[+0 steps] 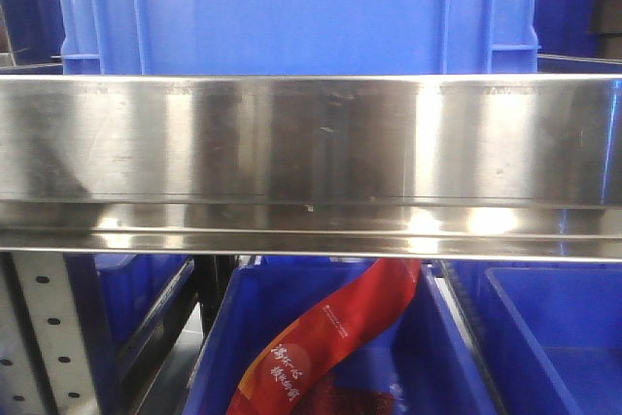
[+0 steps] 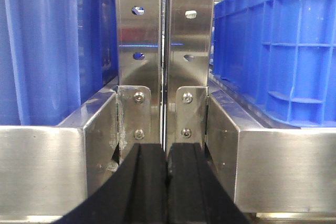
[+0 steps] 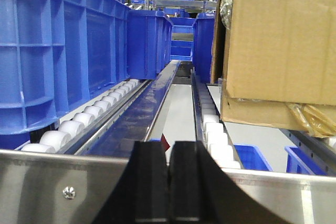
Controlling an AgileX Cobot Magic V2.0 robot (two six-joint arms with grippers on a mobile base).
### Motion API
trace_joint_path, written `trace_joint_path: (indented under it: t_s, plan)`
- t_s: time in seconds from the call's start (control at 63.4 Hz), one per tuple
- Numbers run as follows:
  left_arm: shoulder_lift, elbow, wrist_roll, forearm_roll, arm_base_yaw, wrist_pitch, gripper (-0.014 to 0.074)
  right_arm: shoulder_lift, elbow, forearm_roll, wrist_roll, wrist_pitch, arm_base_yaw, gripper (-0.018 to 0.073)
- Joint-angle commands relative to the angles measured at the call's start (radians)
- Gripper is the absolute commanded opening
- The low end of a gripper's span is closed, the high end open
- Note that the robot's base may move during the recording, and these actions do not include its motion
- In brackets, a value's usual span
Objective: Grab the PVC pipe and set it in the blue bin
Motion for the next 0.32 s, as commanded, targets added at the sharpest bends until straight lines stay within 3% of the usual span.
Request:
trace_joint_path:
  t_s: [0.0,0.299]
  plan:
    - [-0.006,-0.001,-0.009,0.001,0.002,-0.021,-0.0111,-0.003,0.000,-0.007,0.002,-0.016,0.001,-0.0162]
    - [-0.006,-0.001,-0.009,0.001,0.002,-0.021,-0.0111,-0.003,0.000,-0.007,0.002,-0.016,0.001,-0.0162]
